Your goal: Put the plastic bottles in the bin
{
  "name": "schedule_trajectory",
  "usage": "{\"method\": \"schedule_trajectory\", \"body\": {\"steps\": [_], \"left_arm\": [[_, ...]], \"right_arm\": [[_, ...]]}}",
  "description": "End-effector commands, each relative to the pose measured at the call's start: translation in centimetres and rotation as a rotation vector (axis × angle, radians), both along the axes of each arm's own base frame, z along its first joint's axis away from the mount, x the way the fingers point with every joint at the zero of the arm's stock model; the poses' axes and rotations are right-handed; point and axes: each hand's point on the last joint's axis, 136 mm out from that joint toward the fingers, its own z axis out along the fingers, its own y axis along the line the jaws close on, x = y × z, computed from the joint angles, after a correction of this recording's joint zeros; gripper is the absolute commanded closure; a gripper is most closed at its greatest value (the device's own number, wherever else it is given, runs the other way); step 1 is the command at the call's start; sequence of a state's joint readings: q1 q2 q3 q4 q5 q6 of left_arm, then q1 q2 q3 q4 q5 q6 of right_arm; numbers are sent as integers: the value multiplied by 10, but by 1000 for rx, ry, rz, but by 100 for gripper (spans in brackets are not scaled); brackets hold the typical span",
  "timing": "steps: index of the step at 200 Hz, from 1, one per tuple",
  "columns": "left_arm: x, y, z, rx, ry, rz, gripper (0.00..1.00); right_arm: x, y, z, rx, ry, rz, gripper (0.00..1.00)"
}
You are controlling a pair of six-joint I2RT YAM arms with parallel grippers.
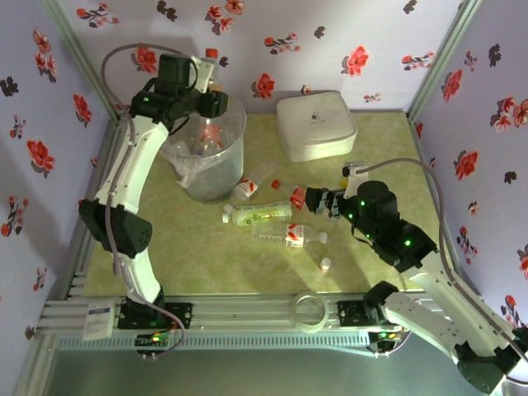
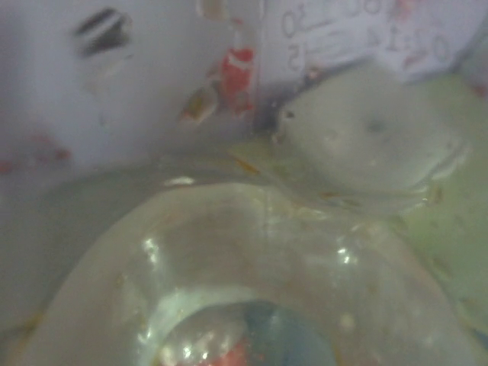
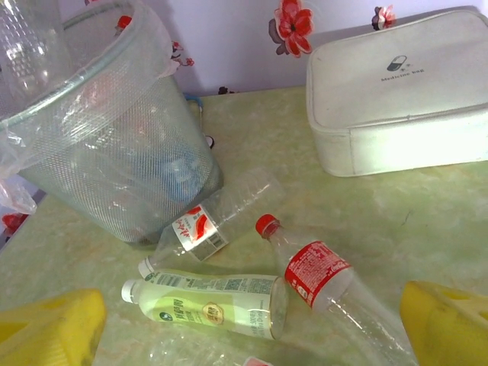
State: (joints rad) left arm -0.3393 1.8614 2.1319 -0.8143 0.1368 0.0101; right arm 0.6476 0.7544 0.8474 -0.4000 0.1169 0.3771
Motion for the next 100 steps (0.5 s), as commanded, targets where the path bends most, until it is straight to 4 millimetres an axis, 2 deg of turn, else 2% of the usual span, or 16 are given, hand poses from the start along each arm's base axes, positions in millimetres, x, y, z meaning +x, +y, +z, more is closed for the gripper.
{"method": "schedule_trajectory", "body": {"steps": [1,25,40,52,64,77,100], "left_arm": [[-13,16,-7,150,27,-44,58],[-21,16,-35,213,136,-98,57],[-30,10,-47,219,206,-154,49],[-34,7,-49,215,227,-180,38],[-35,4,-41,193,207,-185,26],[-33,0,-24,155,152,-183,16],[-28,-2,10,88,48,-151,7]], "right_arm": [[2,-7,-12,-31,21,-33,1],[6,-6,-16,-35,31,-38,1],[8,-4,-18,-37,37,-38,1],[10,-3,-18,-40,42,-33,1],[11,-2,-19,-41,47,-35,1],[12,-2,-19,-43,49,-38,1],[14,-2,-22,-46,60,-44,1]]}}
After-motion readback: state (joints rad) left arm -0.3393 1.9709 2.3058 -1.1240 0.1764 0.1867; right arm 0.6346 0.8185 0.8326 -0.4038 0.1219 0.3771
